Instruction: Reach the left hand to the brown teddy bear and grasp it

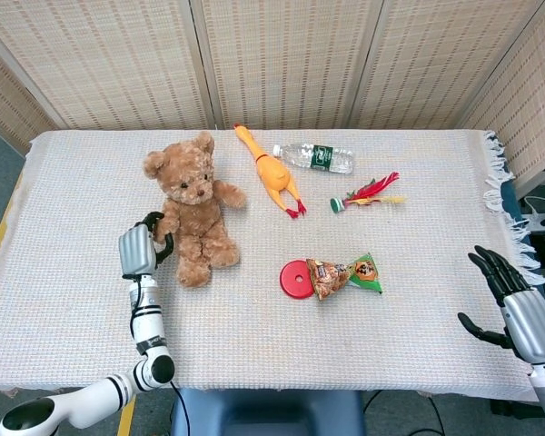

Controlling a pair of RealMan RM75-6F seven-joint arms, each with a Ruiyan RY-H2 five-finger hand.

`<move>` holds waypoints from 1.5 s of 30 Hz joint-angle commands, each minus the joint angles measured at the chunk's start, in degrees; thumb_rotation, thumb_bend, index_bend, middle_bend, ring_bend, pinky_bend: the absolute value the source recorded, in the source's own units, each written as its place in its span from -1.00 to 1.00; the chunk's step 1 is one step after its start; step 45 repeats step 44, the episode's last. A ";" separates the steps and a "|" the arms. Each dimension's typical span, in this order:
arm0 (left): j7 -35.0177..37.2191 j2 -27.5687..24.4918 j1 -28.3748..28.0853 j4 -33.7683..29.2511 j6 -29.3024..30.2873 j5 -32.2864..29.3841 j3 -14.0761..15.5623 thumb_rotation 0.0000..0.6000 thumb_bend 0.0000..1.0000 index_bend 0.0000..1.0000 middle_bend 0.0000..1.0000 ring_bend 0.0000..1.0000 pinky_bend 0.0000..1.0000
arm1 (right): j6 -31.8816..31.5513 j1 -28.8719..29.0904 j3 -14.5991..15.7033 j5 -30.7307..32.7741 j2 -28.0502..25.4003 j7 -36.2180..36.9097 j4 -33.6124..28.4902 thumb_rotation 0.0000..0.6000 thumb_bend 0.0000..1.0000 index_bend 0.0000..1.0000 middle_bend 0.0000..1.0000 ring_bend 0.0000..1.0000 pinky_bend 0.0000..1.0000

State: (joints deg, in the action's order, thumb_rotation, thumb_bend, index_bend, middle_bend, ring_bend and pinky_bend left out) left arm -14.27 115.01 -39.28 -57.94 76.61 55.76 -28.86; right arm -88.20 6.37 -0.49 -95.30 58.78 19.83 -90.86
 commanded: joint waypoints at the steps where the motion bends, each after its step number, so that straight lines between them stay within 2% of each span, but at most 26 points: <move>1: 3.99 1.30 -0.59 3.22 3.14 3.58 0.38 1.00 -0.02 -0.27 0.04 -0.18 -0.02 | -0.01 0.00 0.01 -0.02 0.00 0.04 0.04 1.00 -0.69 -1.00 -1.00 -1.00 -0.70; 4: 4.25 1.43 -0.49 3.69 2.16 3.47 0.70 1.00 -0.02 -0.26 0.04 -0.18 -0.02 | -0.05 -0.01 0.04 -0.09 -0.03 0.07 0.00 1.00 -0.69 -1.00 -1.00 -1.00 -0.70; 9: 0.73 -0.07 0.31 0.59 -1.54 0.38 0.70 1.00 -0.02 -0.21 0.10 -0.17 -0.01 | 0.01 0.00 0.05 -0.04 -0.05 0.05 -0.01 1.00 -0.69 -1.00 -1.00 -1.00 -0.70; 15: 3.31 0.32 0.01 1.76 1.77 3.56 0.90 1.00 -0.01 -0.26 0.06 -0.19 -0.02 | 0.11 0.03 -0.02 0.13 -0.03 -0.01 -0.02 1.00 -0.69 -1.00 -1.00 -1.00 -0.70; 19: 6.95 -0.44 0.58 1.58 3.88 6.97 2.06 1.00 -0.04 -0.35 -0.06 -0.28 -0.01 | -0.08 0.05 -0.05 -0.06 0.00 0.06 0.10 1.00 -0.69 -1.00 -1.00 -1.00 -0.70; 23: 7.26 -5.83 3.70 -3.76 3.52 11.25 7.26 1.00 -0.06 -0.52 -0.29 -0.39 -0.02 | -0.42 0.18 0.08 -0.92 -0.09 0.26 0.80 1.00 -0.69 -1.00 -1.00 -1.00 -0.70; 27: 2.28 -15.39 8.50 -11.90 2.71 15.47 15.04 1.00 -0.07 -0.73 -0.54 -0.54 -0.09 | -0.47 0.13 -0.13 -0.49 0.35 -0.58 1.13 1.00 -0.69 -1.00 -1.00 -1.00 -0.70; 29: 0.12 -19.36 10.46 -15.11 2.67 16.80 17.97 1.00 -0.08 -0.80 -0.63 -0.61 -0.15 | -0.27 0.11 -0.09 -0.33 0.51 -1.18 0.97 1.00 -0.69 -1.00 -1.00 -1.00 -0.70; 36: -6.79 -33.67 17.18 -25.82 2.65 20.33 27.70 1.00 -0.08 -0.90 -0.79 -0.72 -0.24 | 0.93 0.21 0.27 0.05 1.02 -3.50 0.49 1.00 -0.69 -1.00 -1.00 -1.00 -0.70; 40: -8.20 -38.01 20.87 -30.84 4.75 21.22 30.83 1.00 -0.08 -0.91 -0.81 -0.75 -0.26 | 1.01 0.05 0.27 0.37 1.17 -4.58 0.23 1.00 -0.69 -1.00 -1.00 -1.00 -0.70; 45: -6.17 -39.58 23.59 -32.83 6.88 22.69 32.16 1.00 -0.10 -0.90 -0.79 -0.74 -0.26 | 0.67 -0.24 0.14 0.68 1.66 -5.87 0.03 1.00 -0.69 -1.00 -1.00 -1.00 -0.70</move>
